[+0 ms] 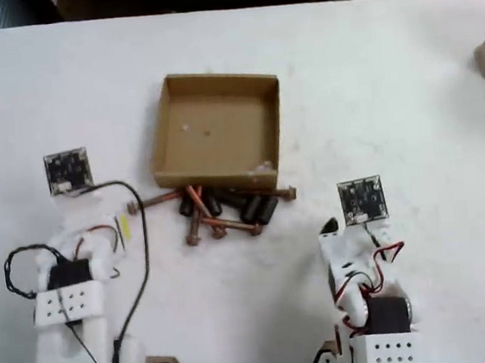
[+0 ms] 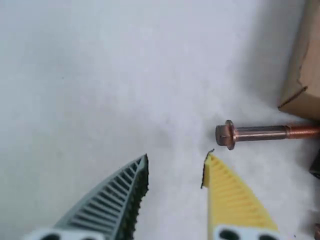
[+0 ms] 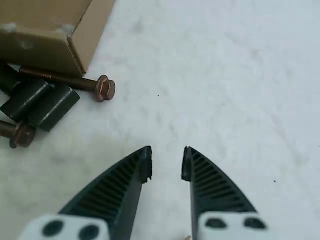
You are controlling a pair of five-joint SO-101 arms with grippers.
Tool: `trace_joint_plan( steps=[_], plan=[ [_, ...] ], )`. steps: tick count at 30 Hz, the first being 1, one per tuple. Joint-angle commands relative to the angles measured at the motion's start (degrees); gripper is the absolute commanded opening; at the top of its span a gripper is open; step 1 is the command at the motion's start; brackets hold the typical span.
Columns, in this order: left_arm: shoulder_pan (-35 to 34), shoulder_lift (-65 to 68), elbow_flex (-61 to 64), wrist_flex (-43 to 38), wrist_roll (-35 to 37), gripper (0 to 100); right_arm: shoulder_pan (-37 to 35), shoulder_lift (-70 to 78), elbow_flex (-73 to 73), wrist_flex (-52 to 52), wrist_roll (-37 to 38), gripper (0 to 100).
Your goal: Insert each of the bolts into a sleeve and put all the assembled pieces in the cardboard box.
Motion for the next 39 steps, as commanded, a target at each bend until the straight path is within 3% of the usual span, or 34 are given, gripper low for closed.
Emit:
trace_joint_plan(
  steps=[1, 5, 10, 22, 27, 39],
  plan=[
    [-1.27, 0.31, 0.88, -6.51, -3.87, 20, -1.98, -0.31, -7.12, 1.98, 1.49, 1.5],
    [-1.19, 0.40, 0.97, -6.33, -4.13, 20, -6.20, 3.21, -13.27, 4.97, 1.32, 2.3],
    [-1.19, 0.40, 0.97, -6.24, -4.40, 20, -8.92, 20.09, -20.31, 3.30, 0.53, 2.3],
    [-0.04, 0.48, 1.23, -6.15, -4.48, 21, -16.84, 66.24, -46.51, 3.21, -19.43, 2.8],
    [-0.04, 0.48, 1.23, -6.24, -4.48, 21, -20.62, 74.86, -51.08, 2.59, -28.84, 2.8],
    [-0.04, 0.48, 1.23, -6.24, -4.57, 21, -23.69, 85.76, -51.69, -7.87, -34.02, 13.8]
  ],
)
